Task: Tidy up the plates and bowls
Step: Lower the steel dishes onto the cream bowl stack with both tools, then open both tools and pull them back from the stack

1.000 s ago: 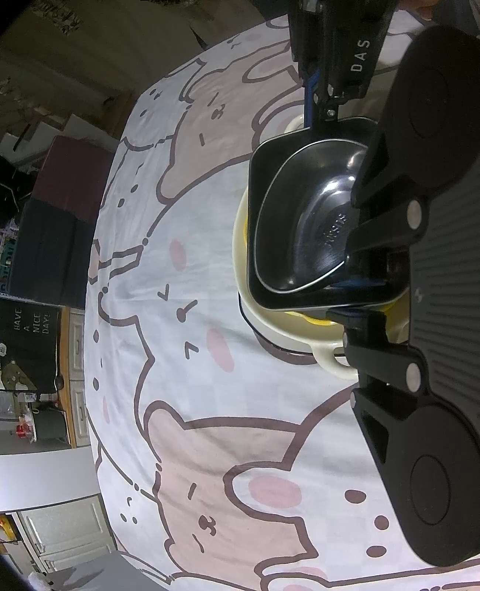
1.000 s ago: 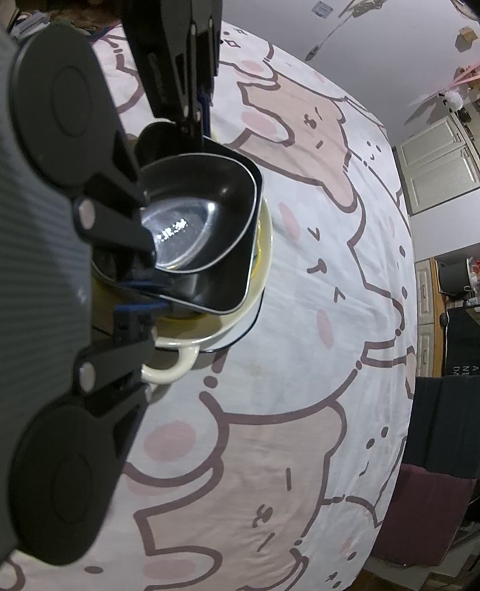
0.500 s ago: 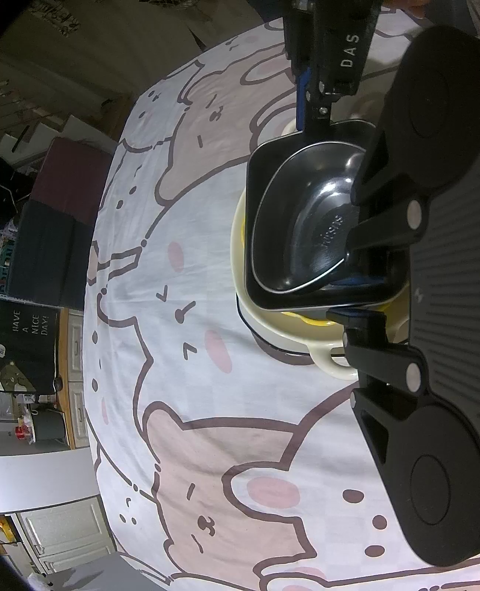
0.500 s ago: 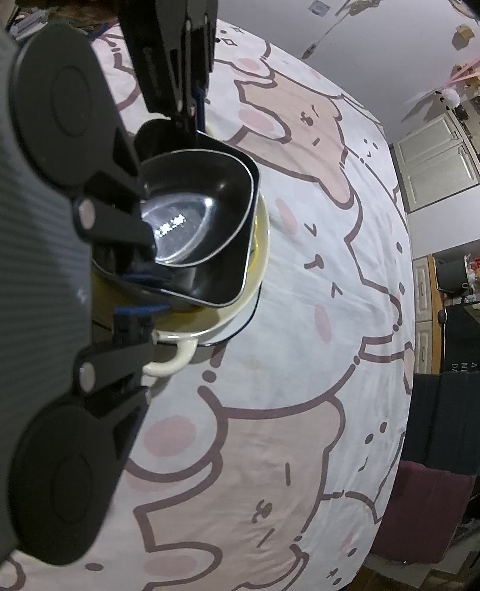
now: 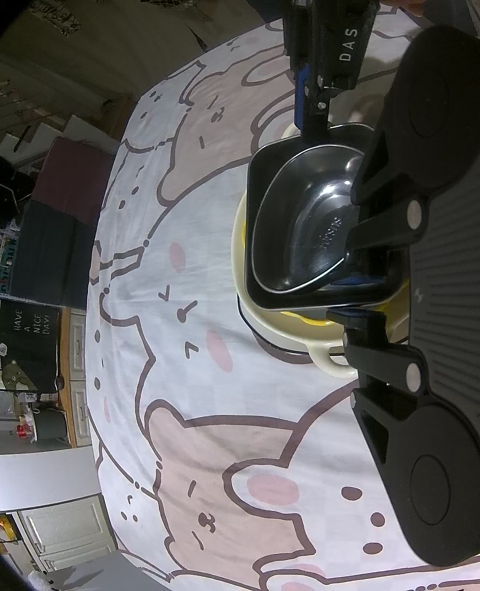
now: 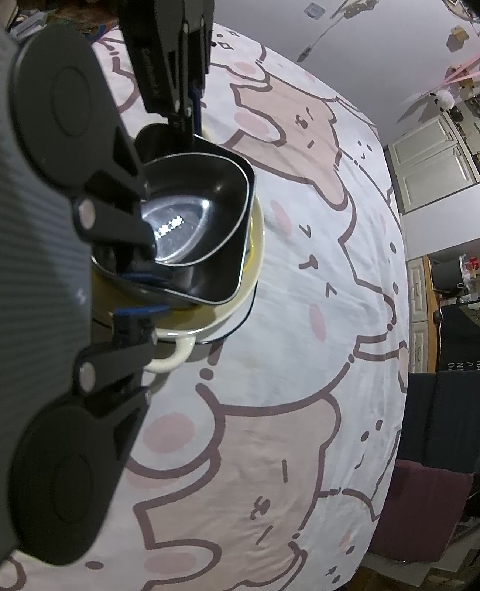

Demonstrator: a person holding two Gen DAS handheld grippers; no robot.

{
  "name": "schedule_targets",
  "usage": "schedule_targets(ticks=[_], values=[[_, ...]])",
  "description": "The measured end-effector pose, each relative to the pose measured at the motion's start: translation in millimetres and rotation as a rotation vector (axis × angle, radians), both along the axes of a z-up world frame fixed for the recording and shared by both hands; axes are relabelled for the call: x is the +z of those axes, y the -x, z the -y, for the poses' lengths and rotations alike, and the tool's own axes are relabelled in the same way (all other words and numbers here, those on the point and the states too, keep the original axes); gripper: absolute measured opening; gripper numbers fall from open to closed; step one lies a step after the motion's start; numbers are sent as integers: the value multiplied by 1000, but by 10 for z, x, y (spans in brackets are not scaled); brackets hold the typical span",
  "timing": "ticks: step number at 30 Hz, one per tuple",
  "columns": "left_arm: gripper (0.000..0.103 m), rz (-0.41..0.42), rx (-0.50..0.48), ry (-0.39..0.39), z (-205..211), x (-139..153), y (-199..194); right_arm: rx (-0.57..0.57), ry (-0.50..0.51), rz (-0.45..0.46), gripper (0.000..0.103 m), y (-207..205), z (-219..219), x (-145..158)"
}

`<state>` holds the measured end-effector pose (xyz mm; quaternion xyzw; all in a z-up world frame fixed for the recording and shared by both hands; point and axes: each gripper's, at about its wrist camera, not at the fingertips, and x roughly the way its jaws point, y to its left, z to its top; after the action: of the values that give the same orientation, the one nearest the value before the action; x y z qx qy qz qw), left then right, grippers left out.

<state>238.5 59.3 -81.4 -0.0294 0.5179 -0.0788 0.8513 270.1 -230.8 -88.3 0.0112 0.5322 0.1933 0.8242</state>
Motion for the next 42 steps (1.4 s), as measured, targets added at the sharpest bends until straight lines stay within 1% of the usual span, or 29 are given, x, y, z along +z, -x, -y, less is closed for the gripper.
schedule_targets(ticks=[10, 17, 18, 19, 20, 21, 22, 23, 24, 25, 27, 28, 29, 31, 33, 37, 38, 40, 42], values=[[17, 25, 2, 15, -32, 125, 77, -7, -7, 14, 16, 53, 33, 56], [23, 59, 10, 29, -62, 254, 157, -9, -7, 48, 19, 123, 58, 160], [28, 69, 12, 37, -69, 290, 184, -12, -7, 58, 21, 137, 76, 189], [33, 83, 14, 45, -77, 336, 217, -17, -8, 69, 26, 152, 96, 221], [44, 98, 18, 50, -85, 379, 246, -21, -7, 83, 30, 170, 118, 259], [53, 119, 22, 57, -91, 441, 293, -24, -6, 100, 39, 192, 146, 302], [57, 140, 23, 65, -98, 501, 337, -26, -6, 125, 52, 226, 180, 362], [66, 161, 25, 76, -104, 561, 386, -25, -8, 146, 58, 259, 206, 415], [75, 186, 27, 84, -106, 631, 446, -25, -13, 171, 70, 306, 245, 478], [79, 213, 28, 88, -103, 702, 509, -30, -17, 196, 78, 355, 278, 537], [94, 255, 23, 91, -96, 821, 614, -46, -17, 244, 85, 464, 353, 651], [97, 281, 22, 94, -95, 889, 686, -57, -14, 268, 90, 523, 388, 711], [102, 300, 22, 99, -99, 940, 742, -68, -13, 290, 93, 570, 430, 771], [103, 349, 22, 108, -109, 1043, 887, -85, -26, 337, 100, 704, 512, 886], [103, 386, 27, 106, -123, 1127, 1038, -100, -41, 369, 102, 826, 584, 981], [103, 452, 35, 107, -163, 1216, 1362, -119, -46, 449, 103, 1138, 681, 1148], [103, 465, 39, 99, -173, 1224, 1427, -117, -43, 464, 103, 1216, 693, 1172], [103, 502, 62, 57, -168, 1235, 1605, -104, -29, 498, 103, 1405, 707, 1216], [103, 512, 75, -7, -130, 1218, 1746, -99, -18, 541, 103, 1593, 722, 1241]])
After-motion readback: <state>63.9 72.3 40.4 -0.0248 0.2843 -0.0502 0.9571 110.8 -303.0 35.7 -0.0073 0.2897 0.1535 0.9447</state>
